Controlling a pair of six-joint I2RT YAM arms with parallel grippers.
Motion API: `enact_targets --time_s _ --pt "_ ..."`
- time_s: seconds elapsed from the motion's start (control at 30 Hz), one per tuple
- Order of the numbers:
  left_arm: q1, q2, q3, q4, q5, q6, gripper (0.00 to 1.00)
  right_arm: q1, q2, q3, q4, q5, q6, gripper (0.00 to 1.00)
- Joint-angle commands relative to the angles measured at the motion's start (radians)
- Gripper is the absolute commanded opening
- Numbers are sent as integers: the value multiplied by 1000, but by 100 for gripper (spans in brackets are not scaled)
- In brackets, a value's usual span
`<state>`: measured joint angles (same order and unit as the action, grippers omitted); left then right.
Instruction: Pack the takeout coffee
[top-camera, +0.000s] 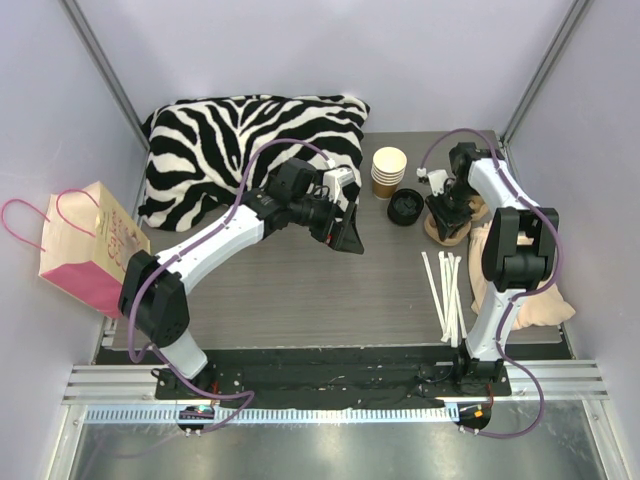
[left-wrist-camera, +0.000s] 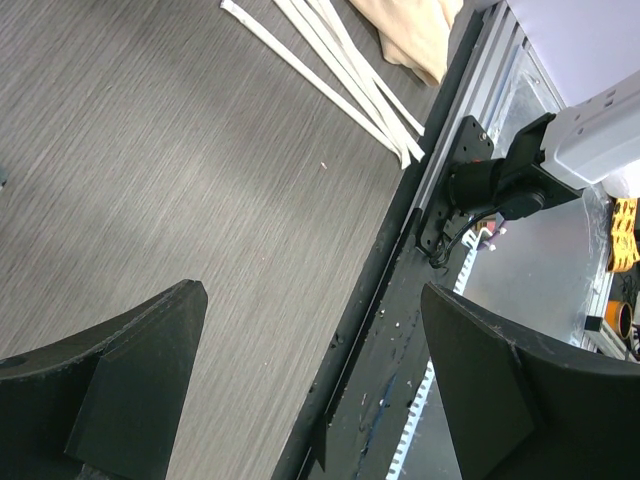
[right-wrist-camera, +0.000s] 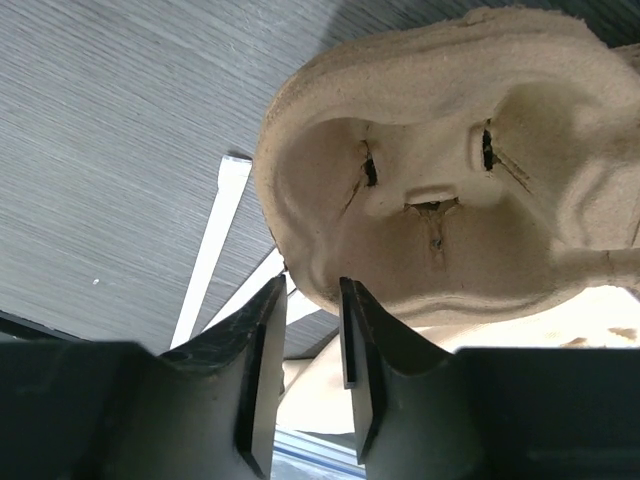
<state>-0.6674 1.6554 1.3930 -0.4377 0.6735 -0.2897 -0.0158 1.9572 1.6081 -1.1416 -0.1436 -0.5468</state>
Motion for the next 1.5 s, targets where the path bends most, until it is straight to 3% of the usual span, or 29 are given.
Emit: enact_targets --time_s 0.0,0.17,0.37,1.0,1.17,1.2,1.37,1.47 --pt "-6 0 17 40 5 -5 94 8 8 7 2 -4 -5 38" --pt "-6 1 17 40 5 -2 94 8 9 10 5 -1 -5 31" --pt "-6 -2 14 42 3 -2 94 8 2 10 2 -5 -5 2" --pt "-21 0 -3 53 9 -23 94 8 -73 107 -101 -83 28 1" --pt "-23 20 -48 236 63 -195 94 8 -70 99 -109 -135 50 1" --pt "-26 29 -64 339 70 -233 94 8 -69 99 -109 -145 53 1" --pt "-44 130 -106 745 34 -583 97 8 -69 107 -109 -192 80 1" --pt "-61 226 -80 862 -31 -743 97 7 -66 110 -112 -214 96 1"
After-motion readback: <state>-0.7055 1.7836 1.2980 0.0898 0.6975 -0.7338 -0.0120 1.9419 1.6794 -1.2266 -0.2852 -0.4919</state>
